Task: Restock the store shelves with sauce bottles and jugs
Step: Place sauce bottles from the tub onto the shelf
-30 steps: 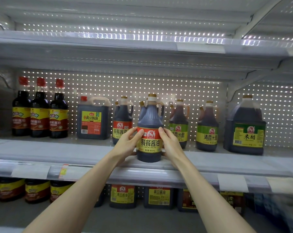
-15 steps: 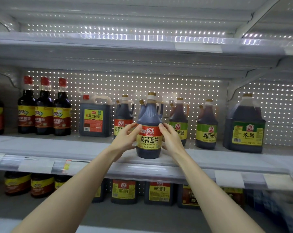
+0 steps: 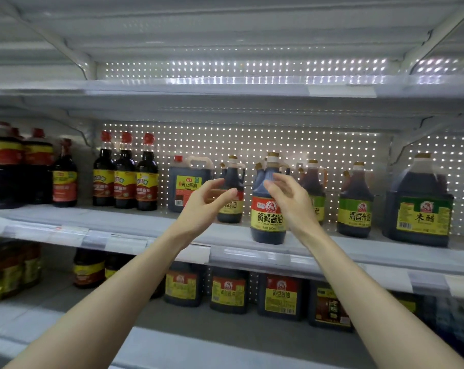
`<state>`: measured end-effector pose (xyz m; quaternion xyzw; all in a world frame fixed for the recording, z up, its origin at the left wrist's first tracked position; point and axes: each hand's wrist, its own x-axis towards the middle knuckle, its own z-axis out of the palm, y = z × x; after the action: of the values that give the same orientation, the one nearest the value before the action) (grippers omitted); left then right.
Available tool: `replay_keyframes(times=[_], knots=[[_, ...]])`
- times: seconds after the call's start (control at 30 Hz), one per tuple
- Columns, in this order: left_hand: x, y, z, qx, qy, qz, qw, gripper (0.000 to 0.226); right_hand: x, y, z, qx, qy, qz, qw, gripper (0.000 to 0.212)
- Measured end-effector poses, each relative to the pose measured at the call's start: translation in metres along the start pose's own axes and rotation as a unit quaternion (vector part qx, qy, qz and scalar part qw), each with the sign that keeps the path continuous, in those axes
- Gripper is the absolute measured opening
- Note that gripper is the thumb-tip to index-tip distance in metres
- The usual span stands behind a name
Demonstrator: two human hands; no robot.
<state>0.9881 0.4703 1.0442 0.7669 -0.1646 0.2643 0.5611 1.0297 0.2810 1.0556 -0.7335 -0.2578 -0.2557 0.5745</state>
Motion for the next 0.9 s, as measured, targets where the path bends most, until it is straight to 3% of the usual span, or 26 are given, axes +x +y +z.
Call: replay_keyframes(times=[0.2, 0.4, 0.57, 0.77, 0.9], knots=[[-0.046, 0.013, -0.078, 0.009, 0.04, 0.027, 0.999, 0.055, -0.03, -0.052, 0.068, 0.046, -0.028, -0.028, 0.998, 0.042], [-0.124, -0.003, -0.203, 0.039, 0.064, 0.0, 0.997, 0.072, -0.084, -0.099, 0.186, 0.079, -0.059, -0.023, 0.995, 0.041], [-0.199, -0.02, -0.33, 0.069, 0.097, -0.038, 0.992, 0.071, -0.135, -0.142, 0.311, 0.131, -0.104, 0.0, 0.986, 0.037], [-0.273, -0.024, -0.457, 0.11, 0.161, -0.073, 0.978, 0.047, -0.184, -0.193, 0.441, 0.173, -0.164, 0.035, 0.971, 0.033], [-0.298, -0.026, -0.523, 0.121, 0.193, -0.081, 0.97, 0.061, -0.196, -0.223, 0.504, 0.188, -0.19, 0.03, 0.963, 0.028]])
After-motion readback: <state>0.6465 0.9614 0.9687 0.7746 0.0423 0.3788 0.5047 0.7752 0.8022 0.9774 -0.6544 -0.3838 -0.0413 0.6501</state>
